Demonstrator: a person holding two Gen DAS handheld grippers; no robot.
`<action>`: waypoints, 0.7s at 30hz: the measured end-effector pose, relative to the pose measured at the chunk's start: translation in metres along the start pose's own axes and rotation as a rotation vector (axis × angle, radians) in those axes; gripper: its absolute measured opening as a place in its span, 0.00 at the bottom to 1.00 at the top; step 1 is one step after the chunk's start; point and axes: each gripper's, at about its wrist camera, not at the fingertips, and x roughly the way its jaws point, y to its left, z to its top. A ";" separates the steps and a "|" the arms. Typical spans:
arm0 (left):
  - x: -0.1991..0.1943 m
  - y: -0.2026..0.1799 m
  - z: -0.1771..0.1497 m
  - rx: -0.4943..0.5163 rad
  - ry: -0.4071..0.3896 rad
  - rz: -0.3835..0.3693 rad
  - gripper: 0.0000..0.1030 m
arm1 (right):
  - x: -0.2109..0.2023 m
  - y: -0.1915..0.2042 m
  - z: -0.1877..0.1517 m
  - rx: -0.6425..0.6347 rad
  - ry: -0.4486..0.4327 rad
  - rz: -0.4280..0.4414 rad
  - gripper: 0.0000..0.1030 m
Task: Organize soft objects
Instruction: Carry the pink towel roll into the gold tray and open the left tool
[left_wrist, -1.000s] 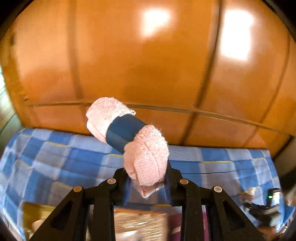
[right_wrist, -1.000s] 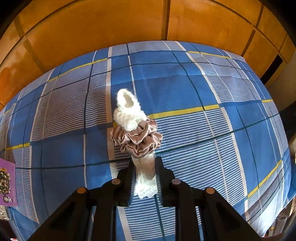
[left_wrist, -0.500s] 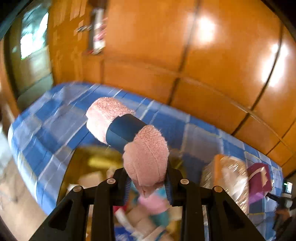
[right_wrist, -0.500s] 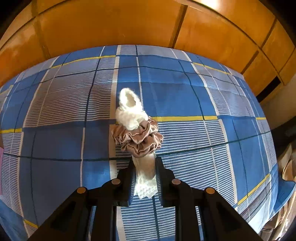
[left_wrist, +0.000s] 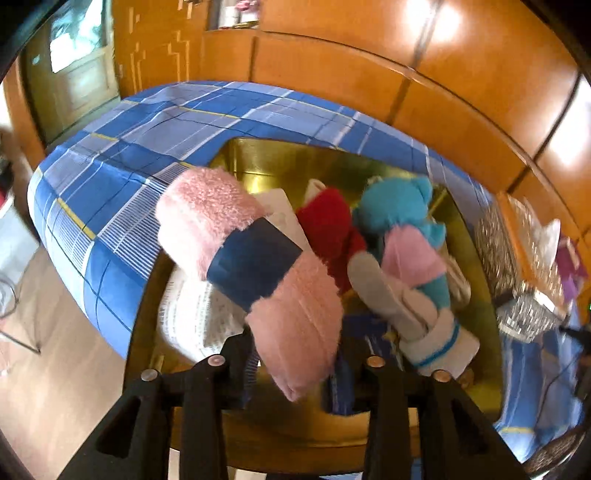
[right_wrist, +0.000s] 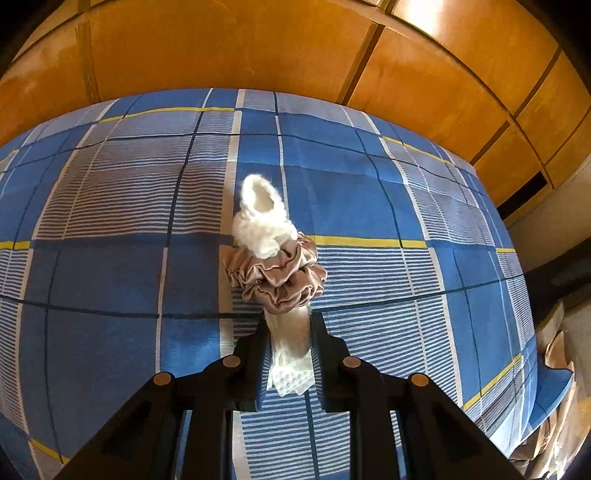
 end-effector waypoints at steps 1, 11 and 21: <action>0.001 -0.005 -0.003 0.023 0.005 -0.003 0.45 | 0.000 0.000 0.000 -0.001 -0.001 -0.004 0.18; -0.011 -0.018 -0.017 0.050 -0.052 0.007 0.72 | 0.001 -0.005 0.004 0.018 -0.003 0.022 0.18; -0.048 -0.023 -0.011 0.028 -0.158 0.116 0.77 | 0.002 -0.007 0.007 0.014 -0.004 0.022 0.18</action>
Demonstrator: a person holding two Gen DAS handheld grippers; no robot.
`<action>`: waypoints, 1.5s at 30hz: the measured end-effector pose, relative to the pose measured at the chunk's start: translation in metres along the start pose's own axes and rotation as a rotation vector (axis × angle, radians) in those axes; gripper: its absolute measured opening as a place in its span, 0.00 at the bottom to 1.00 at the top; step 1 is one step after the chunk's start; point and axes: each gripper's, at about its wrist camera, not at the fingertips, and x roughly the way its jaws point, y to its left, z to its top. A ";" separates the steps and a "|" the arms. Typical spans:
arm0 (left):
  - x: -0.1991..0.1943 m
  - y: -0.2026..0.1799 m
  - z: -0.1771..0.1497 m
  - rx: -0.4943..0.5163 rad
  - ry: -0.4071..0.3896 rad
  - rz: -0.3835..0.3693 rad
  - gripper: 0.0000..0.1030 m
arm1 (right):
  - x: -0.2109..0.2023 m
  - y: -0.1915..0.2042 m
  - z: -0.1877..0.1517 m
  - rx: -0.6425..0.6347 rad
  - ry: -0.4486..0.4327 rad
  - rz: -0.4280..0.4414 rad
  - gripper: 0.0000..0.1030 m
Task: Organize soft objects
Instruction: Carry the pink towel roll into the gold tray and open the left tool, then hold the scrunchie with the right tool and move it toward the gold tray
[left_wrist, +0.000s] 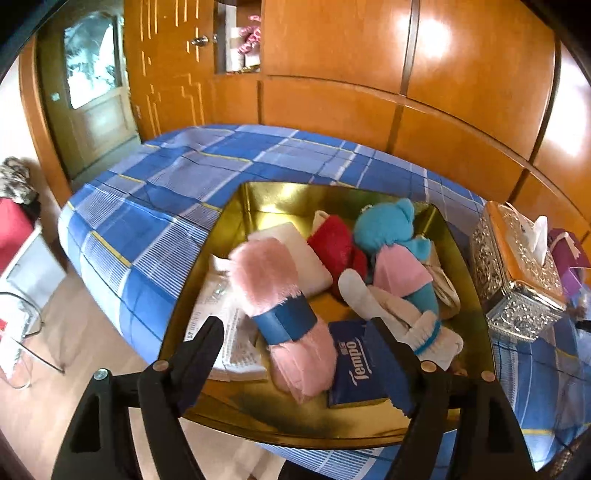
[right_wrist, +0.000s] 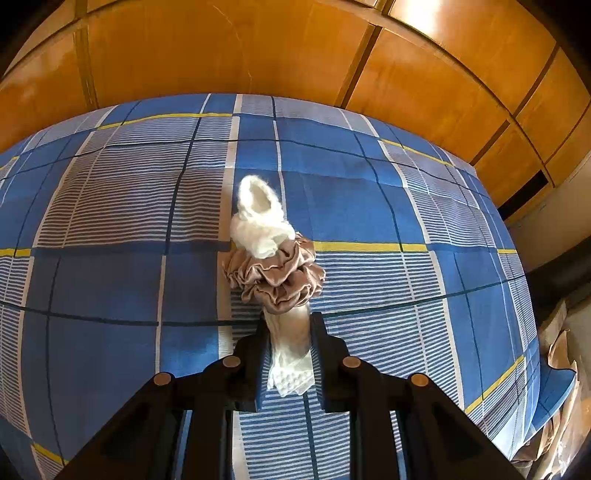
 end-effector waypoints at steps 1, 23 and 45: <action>-0.001 -0.002 0.000 0.003 -0.005 0.004 0.77 | 0.000 0.000 0.000 0.000 0.000 0.000 0.18; -0.016 -0.079 -0.007 0.250 -0.055 -0.068 0.80 | -0.001 0.003 -0.002 -0.027 -0.004 -0.017 0.18; -0.007 -0.079 -0.018 0.284 -0.019 -0.123 0.80 | -0.046 0.016 0.013 0.046 0.005 0.057 0.16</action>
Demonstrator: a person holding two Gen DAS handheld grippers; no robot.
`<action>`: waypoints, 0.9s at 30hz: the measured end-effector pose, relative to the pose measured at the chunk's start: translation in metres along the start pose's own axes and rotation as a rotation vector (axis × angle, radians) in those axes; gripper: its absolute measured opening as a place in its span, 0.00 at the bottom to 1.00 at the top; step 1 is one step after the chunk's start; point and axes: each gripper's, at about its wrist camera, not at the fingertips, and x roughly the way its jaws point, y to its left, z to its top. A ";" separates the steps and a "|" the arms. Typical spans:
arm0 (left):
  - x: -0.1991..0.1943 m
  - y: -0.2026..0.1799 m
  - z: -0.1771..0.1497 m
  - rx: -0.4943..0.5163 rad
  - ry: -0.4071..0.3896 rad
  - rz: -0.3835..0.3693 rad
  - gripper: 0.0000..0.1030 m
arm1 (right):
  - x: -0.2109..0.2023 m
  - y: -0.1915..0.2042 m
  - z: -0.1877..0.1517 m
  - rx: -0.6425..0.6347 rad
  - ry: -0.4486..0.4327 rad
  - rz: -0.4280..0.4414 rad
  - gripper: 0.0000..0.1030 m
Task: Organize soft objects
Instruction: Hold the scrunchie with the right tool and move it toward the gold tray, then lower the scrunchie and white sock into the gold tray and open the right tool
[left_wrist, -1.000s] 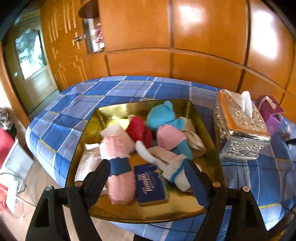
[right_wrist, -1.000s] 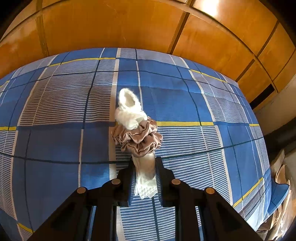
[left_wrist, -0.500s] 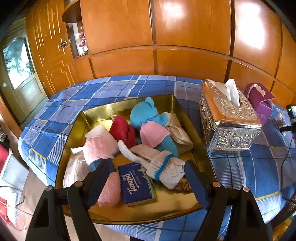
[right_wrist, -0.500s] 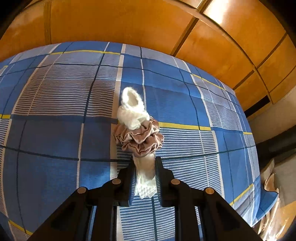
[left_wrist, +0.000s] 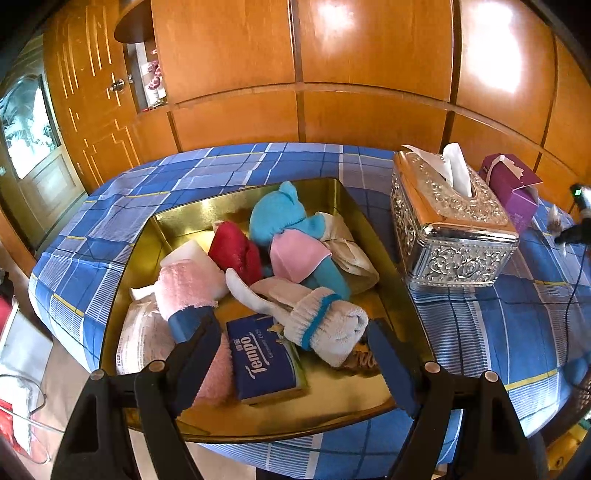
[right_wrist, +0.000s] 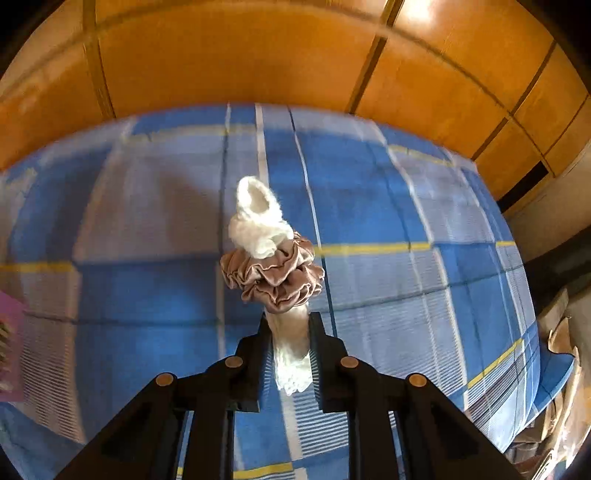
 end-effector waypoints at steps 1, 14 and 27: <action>0.000 0.000 0.000 0.001 0.001 -0.001 0.80 | -0.013 0.001 0.007 -0.002 -0.024 0.013 0.16; 0.003 0.023 -0.006 -0.055 0.006 -0.002 0.80 | -0.186 0.112 0.075 -0.257 -0.370 0.202 0.16; -0.013 0.059 -0.003 -0.131 -0.037 0.052 0.80 | -0.246 0.296 0.007 -0.673 -0.438 0.529 0.16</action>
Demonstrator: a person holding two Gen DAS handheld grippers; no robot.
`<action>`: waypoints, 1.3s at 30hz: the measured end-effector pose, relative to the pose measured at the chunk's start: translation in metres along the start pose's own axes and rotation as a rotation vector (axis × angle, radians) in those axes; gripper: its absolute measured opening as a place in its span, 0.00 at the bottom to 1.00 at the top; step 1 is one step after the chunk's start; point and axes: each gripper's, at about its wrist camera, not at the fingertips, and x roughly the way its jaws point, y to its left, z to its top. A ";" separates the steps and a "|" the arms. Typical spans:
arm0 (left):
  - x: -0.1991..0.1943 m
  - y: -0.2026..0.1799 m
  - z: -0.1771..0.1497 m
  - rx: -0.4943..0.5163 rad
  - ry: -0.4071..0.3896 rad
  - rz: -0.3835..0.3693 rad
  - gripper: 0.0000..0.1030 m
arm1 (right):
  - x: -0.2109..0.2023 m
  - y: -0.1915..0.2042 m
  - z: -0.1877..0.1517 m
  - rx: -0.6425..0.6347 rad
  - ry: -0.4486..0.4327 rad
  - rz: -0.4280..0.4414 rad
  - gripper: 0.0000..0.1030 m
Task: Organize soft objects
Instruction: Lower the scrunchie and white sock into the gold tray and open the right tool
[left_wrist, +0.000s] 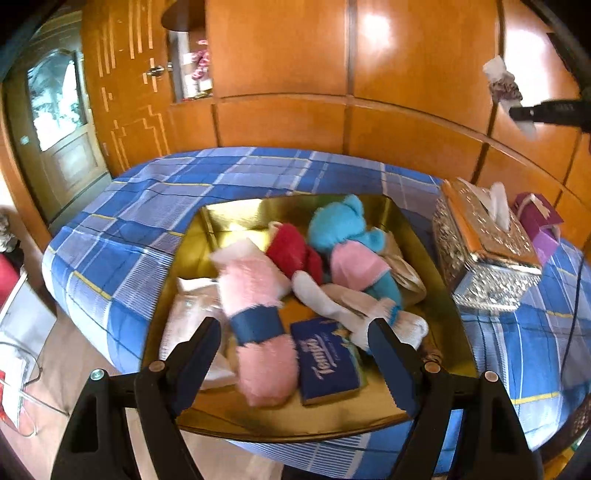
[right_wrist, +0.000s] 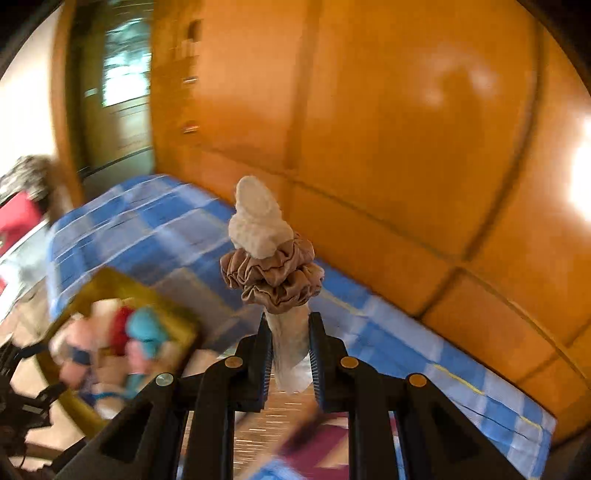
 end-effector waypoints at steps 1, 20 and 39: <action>-0.002 0.006 0.001 -0.013 -0.005 0.006 0.80 | 0.003 0.012 -0.002 -0.018 0.002 0.032 0.16; 0.001 0.038 -0.001 -0.109 -0.019 0.061 0.87 | 0.104 0.184 -0.058 -0.127 0.263 0.318 0.16; 0.006 0.049 -0.003 -0.147 -0.014 0.055 0.87 | 0.174 0.210 -0.074 -0.128 0.358 0.164 0.17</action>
